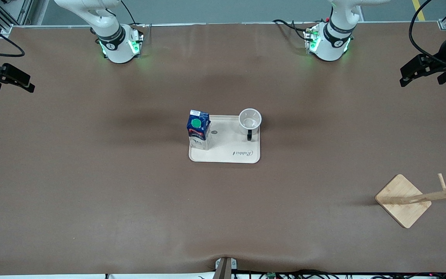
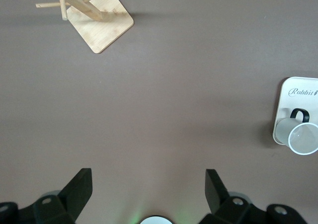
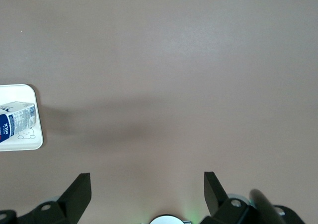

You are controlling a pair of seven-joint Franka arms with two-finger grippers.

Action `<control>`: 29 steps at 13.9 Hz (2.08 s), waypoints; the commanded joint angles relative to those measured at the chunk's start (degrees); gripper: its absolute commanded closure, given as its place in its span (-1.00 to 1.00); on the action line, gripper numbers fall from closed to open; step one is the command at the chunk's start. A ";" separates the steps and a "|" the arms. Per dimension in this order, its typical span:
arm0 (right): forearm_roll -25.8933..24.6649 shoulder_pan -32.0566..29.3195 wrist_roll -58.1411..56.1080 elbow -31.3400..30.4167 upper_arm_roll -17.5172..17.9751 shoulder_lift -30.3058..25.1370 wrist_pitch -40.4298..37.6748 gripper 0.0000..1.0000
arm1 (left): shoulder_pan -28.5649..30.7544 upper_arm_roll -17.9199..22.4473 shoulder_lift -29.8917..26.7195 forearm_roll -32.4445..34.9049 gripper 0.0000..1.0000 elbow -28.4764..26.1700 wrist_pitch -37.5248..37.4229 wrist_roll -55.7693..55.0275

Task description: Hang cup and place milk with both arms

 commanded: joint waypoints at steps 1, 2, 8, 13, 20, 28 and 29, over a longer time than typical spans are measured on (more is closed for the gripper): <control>-0.83 -0.97 -0.52 0.25 0.69 -0.07 -0.45 -1.00 | 0.04 -0.19 0.58 0.23 -1.00 1.66 -1.30 0.46; -0.83 -0.97 -0.60 0.25 0.78 -0.15 -0.54 -1.00 | 0.13 -0.19 0.67 0.23 -1.00 1.66 -1.29 0.73; -0.66 -0.97 -0.43 0.25 0.78 -0.06 -0.54 -1.00 | -0.31 -0.63 1.63 0.32 -1.00 2.19 -1.38 0.55; -0.66 -0.97 -0.43 0.34 0.78 0.02 -0.45 -1.00 | -0.67 -4.58 2.42 -0.73 -1.00 -0.54 -0.77 -5.05; -0.48 -1.06 -0.43 0.43 0.78 0.11 -0.36 -1.00 | -0.84 -13.62 7.34 -3.90 -1.00 -5.29 10.30 -16.66; -0.31 -0.88 -0.60 1.74 0.78 1.69 -0.36 -1.00 | -4.87 -20.85 14.63 -1.80 -1.00 -10.39 21.02 -29.04; -0.31 -1.06 -0.60 1.74 0.78 1.69 -0.36 -1.00 | -6.19 -20.85 15.77 -0.74 -1.00 -10.47 22.42 -31.24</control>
